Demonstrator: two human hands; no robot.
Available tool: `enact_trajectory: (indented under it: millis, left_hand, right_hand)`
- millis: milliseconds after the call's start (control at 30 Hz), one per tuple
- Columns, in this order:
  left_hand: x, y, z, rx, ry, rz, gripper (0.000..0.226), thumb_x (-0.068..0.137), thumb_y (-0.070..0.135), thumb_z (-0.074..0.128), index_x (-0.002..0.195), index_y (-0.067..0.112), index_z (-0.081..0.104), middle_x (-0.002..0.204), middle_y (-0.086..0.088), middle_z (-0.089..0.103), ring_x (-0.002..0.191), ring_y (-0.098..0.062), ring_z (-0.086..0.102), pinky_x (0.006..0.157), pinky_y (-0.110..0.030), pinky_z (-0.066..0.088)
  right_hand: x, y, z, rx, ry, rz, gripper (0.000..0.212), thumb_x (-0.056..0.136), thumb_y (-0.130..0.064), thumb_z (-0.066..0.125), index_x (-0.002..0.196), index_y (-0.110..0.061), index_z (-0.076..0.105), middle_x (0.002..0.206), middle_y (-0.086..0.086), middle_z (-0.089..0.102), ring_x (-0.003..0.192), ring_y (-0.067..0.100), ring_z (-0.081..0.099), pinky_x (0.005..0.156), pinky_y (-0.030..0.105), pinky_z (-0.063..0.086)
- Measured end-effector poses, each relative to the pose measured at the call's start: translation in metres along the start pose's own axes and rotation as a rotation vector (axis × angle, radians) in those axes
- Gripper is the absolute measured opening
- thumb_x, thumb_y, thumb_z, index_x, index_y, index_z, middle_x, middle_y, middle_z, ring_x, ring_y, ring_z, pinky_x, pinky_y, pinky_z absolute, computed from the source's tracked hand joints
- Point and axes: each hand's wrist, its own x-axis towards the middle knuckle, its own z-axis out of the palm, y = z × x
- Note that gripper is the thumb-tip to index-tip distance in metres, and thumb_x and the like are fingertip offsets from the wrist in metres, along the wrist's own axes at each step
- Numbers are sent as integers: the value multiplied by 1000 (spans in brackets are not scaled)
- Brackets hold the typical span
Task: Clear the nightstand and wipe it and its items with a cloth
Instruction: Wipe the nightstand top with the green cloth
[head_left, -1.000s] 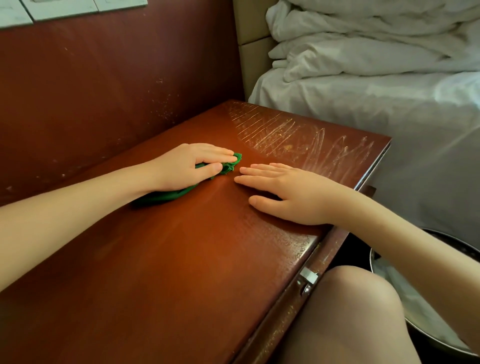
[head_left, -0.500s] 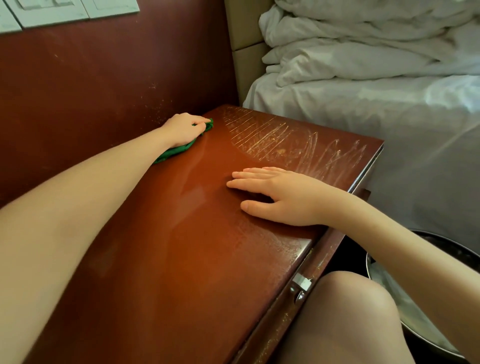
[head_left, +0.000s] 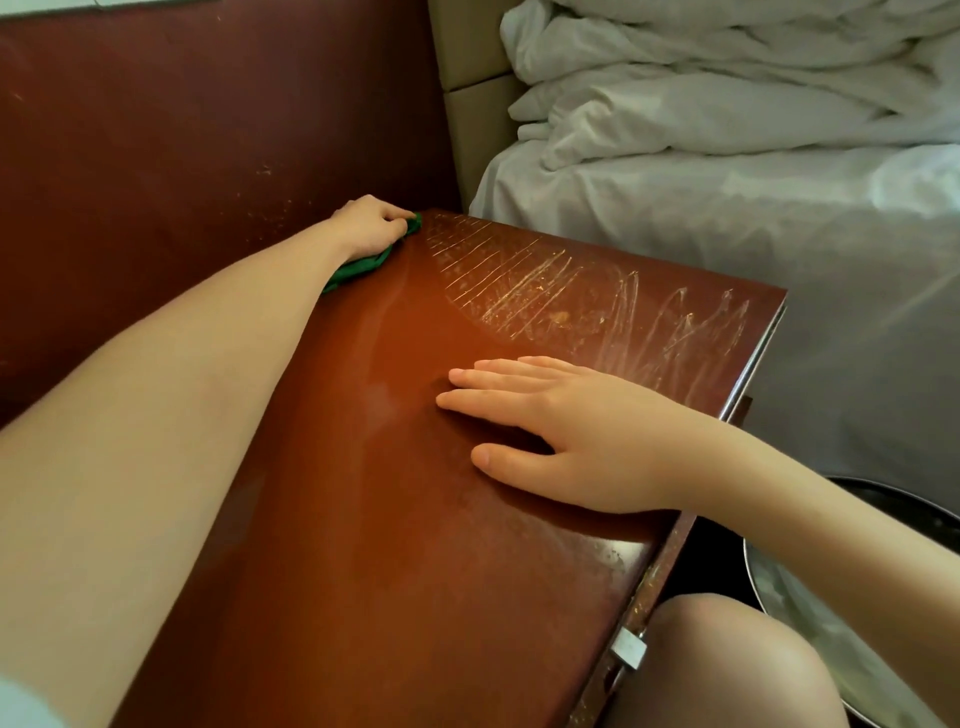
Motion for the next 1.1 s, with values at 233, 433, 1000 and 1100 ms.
enact_trajectory:
  millis: [233, 433, 1000, 1100]
  left_hand:
    - [13, 2, 3, 8, 1, 29, 37, 100, 33, 39, 135, 28, 50, 141, -7, 48, 130, -30, 41, 107, -37, 32]
    - [11, 1, 3, 33, -3, 70, 38, 100, 34, 38, 135, 28, 50, 142, -8, 47, 131, -30, 40, 108, -38, 30]
    - [-55, 4, -3, 82, -66, 328, 36, 101, 24, 39, 136, 26, 50, 143, 1, 46, 135, -20, 37, 112, -36, 25]
    - [-77, 4, -4, 59, -75, 378, 36, 100, 21, 42, 135, 26, 50, 142, 3, 47, 135, -16, 37, 111, -31, 24]
  right_hand:
    - [0, 1, 0, 6, -6, -8, 53, 97, -50, 28, 148, -41, 14, 155, -22, 6, 140, -6, -3, 111, 15, -8]
    - [0, 1, 0, 0, 1, -4, 54, 96, -51, 28, 147, -41, 14, 155, -22, 7, 140, -6, -3, 111, 15, -8]
    - [-2, -6, -2, -13, 15, 15, 52, 99, -45, 31, 148, -36, 19, 157, -14, 12, 143, 1, 3, 110, 17, -4]
    - [-3, -7, -1, -26, 16, 16, 52, 99, -45, 30, 148, -34, 19, 157, -13, 13, 143, 3, 4, 112, 19, -3]
